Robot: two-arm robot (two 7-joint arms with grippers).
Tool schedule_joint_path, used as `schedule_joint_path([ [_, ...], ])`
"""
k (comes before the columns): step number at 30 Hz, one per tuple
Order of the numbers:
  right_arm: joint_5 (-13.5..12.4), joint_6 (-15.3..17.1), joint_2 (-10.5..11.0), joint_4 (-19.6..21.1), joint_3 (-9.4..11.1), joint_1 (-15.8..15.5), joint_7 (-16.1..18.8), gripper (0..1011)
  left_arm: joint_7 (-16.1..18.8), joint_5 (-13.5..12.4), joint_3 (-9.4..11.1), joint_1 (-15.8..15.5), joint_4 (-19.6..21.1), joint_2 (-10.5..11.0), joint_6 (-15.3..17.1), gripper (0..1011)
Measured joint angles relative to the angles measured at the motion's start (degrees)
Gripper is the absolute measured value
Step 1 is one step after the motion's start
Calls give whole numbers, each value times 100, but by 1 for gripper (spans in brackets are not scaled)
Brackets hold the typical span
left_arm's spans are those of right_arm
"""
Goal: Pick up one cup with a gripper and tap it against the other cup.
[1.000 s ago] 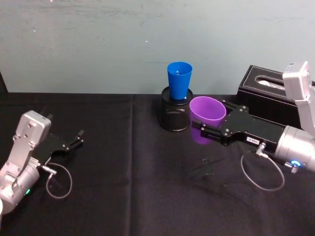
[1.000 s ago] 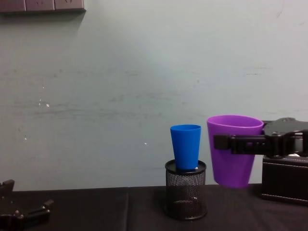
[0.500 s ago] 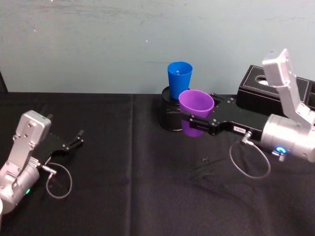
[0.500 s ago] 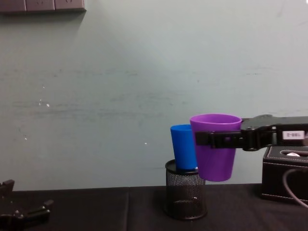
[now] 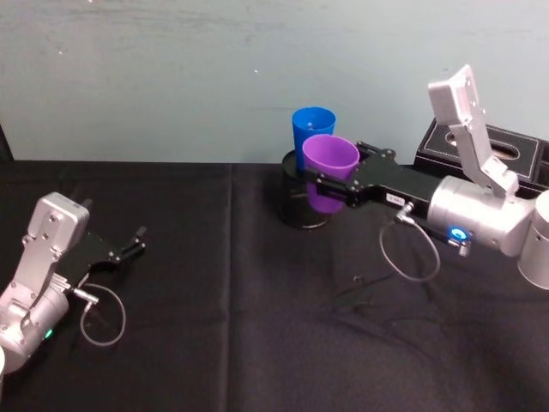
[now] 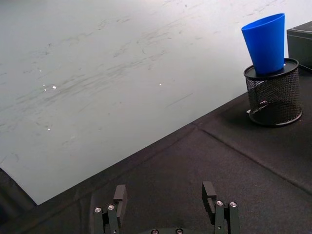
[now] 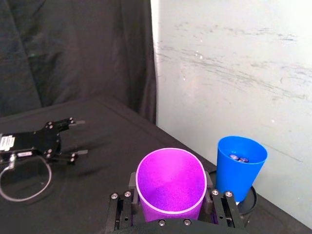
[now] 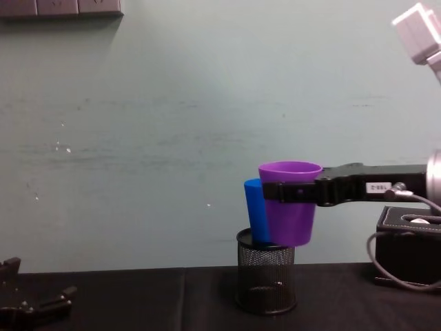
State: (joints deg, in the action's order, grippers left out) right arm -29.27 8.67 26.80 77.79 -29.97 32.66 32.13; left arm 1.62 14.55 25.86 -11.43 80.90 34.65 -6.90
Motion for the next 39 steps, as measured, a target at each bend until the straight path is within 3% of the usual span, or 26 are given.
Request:
schedule_joint_path([
  [21, 307, -223, -666, -1164, 20, 681, -98, 728, 0, 0, 0, 0, 0, 0, 0, 1011],
  [39, 567, -335, -1033, -1804, 85, 988, -154, 726, 0, 0, 0, 0, 0, 0, 0, 1011],
])
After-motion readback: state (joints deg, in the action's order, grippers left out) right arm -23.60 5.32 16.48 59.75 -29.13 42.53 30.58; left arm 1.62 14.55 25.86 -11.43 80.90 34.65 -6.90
